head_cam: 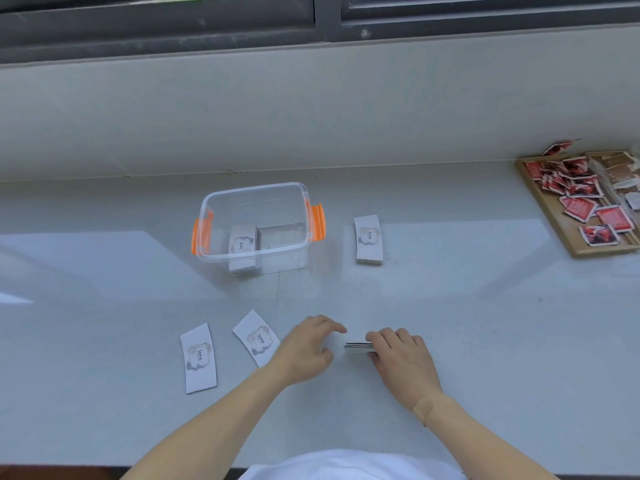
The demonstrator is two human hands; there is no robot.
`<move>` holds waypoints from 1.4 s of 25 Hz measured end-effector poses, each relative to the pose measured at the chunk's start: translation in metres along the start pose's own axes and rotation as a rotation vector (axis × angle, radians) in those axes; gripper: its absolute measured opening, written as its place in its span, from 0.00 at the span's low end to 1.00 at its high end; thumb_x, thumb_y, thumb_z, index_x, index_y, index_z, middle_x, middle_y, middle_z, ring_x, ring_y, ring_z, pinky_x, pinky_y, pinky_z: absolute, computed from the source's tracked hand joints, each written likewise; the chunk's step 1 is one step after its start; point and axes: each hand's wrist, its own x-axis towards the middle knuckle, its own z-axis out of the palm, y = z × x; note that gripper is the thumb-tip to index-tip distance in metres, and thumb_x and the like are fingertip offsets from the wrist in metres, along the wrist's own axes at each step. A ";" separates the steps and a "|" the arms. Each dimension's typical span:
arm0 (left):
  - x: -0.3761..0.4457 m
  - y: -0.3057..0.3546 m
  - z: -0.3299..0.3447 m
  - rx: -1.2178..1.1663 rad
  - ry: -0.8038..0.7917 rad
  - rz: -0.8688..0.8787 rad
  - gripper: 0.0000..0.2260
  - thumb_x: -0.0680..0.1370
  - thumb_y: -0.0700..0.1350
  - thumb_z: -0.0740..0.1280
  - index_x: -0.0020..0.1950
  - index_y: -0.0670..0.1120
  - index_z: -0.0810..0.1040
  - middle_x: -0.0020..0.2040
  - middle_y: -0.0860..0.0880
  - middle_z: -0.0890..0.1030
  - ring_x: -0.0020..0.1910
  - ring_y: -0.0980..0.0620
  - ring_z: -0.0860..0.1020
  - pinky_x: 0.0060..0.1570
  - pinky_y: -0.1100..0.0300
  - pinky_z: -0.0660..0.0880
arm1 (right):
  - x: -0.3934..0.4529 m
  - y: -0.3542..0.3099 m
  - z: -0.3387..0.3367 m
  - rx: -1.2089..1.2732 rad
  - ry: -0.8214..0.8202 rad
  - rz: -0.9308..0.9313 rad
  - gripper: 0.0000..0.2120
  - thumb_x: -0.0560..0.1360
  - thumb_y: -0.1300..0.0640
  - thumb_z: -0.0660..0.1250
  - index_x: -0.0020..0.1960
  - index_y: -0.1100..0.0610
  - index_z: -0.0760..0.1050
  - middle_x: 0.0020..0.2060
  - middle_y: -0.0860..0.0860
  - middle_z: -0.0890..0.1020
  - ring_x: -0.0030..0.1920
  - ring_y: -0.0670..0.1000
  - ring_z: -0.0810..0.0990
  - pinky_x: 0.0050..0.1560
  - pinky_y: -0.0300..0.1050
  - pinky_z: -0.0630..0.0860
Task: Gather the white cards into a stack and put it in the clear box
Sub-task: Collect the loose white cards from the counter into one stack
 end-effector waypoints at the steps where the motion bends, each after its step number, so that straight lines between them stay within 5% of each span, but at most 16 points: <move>1: -0.001 -0.012 -0.014 0.120 0.014 0.025 0.22 0.71 0.40 0.63 0.64 0.54 0.75 0.64 0.53 0.75 0.66 0.52 0.70 0.66 0.53 0.67 | 0.000 0.000 -0.001 0.000 0.000 -0.004 0.10 0.69 0.57 0.75 0.47 0.53 0.77 0.37 0.48 0.79 0.35 0.56 0.76 0.33 0.49 0.74; 7: -0.019 -0.083 -0.091 0.703 -0.178 0.022 0.26 0.71 0.48 0.65 0.68 0.62 0.67 0.72 0.56 0.66 0.73 0.50 0.60 0.70 0.51 0.59 | 0.001 0.000 -0.003 0.018 -0.005 -0.008 0.09 0.69 0.57 0.75 0.46 0.52 0.77 0.37 0.48 0.79 0.34 0.56 0.76 0.33 0.48 0.72; 14: -0.027 -0.099 -0.087 0.797 -0.159 0.088 0.22 0.73 0.48 0.68 0.66 0.58 0.69 0.68 0.53 0.68 0.72 0.50 0.62 0.65 0.54 0.64 | 0.001 -0.002 -0.003 0.023 -0.015 0.005 0.09 0.69 0.57 0.75 0.47 0.52 0.78 0.38 0.48 0.80 0.35 0.56 0.76 0.33 0.50 0.73; 20: -0.027 -0.095 -0.087 0.722 -0.122 0.041 0.16 0.75 0.47 0.67 0.61 0.53 0.69 0.59 0.53 0.74 0.61 0.50 0.71 0.62 0.56 0.65 | 0.001 -0.001 -0.002 0.009 0.001 -0.005 0.11 0.68 0.58 0.76 0.48 0.53 0.78 0.38 0.49 0.80 0.35 0.56 0.77 0.33 0.49 0.74; 25: -0.019 -0.059 -0.078 0.370 0.055 -0.008 0.07 0.80 0.42 0.58 0.54 0.53 0.67 0.52 0.53 0.73 0.49 0.47 0.75 0.45 0.51 0.74 | -0.002 -0.001 0.000 0.033 0.014 0.010 0.21 0.66 0.55 0.76 0.58 0.52 0.77 0.46 0.47 0.82 0.42 0.55 0.80 0.37 0.49 0.76; 30: -0.002 -0.007 -0.039 0.236 0.137 0.026 0.10 0.81 0.43 0.56 0.60 0.54 0.68 0.56 0.52 0.71 0.47 0.46 0.75 0.40 0.48 0.76 | -0.003 -0.002 0.000 0.070 -0.017 0.032 0.40 0.67 0.50 0.74 0.74 0.53 0.61 0.67 0.50 0.75 0.63 0.55 0.76 0.53 0.51 0.78; 35: 0.008 0.027 0.000 0.124 0.096 0.109 0.13 0.81 0.40 0.58 0.61 0.53 0.75 0.56 0.50 0.74 0.50 0.48 0.77 0.46 0.50 0.77 | -0.007 -0.002 0.003 0.077 0.001 0.019 0.45 0.69 0.49 0.73 0.77 0.54 0.50 0.74 0.54 0.66 0.71 0.59 0.68 0.63 0.55 0.73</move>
